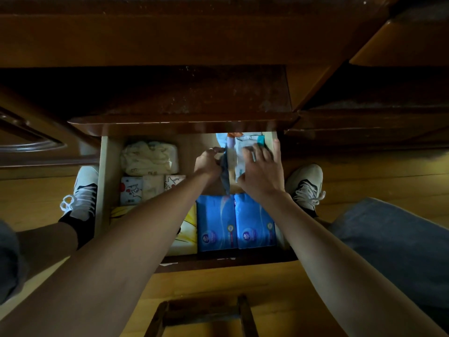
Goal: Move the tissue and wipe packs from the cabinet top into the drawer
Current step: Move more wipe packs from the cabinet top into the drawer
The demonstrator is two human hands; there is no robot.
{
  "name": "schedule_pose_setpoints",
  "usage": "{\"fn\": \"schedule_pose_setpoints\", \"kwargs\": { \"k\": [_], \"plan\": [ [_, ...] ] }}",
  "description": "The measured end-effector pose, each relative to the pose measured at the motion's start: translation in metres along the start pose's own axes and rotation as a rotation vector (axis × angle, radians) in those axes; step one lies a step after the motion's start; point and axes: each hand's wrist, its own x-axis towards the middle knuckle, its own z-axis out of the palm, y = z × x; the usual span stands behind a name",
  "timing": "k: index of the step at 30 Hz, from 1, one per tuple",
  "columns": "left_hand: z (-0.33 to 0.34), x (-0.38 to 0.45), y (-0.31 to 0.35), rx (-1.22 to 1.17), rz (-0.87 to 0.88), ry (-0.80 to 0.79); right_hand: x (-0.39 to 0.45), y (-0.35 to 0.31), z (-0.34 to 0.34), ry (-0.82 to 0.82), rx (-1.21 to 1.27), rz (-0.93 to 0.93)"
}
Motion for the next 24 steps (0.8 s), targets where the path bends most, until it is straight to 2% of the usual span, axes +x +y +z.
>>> {"fn": "schedule_pose_setpoints", "kwargs": {
  "k": [3, 6, 7, 11, 15, 18, 24],
  "plan": [
    [-0.006, -0.001, 0.004, 0.062, 0.019, -0.013, 0.000, 0.000, 0.001, 0.014, -0.003, -0.008],
    [-0.005, -0.007, 0.019, 0.097, 0.061, 0.125, -0.001, 0.001, 0.003, -0.003, -0.028, -0.008],
    [-0.003, -0.010, 0.024, 0.064, 0.058, 0.128, 0.000, 0.001, 0.003, -0.011, -0.044, -0.002],
    [0.000, -0.015, 0.043, -0.295, -0.154, -0.032, 0.004, -0.001, 0.004, -0.044, -0.077, 0.016],
    [-0.005, -0.015, 0.046, -0.466, -0.213, -0.107, 0.003, 0.002, -0.001, -0.056, -0.084, 0.041],
    [-0.010, -0.019, 0.047, -0.481, -0.197, -0.126, 0.004, 0.003, -0.001, -0.063, -0.109, 0.028],
    [-0.015, -0.038, 0.056, -0.342, -0.133, -0.212, -0.002, 0.004, -0.009, -0.107, -0.184, 0.024]
  ]
}}
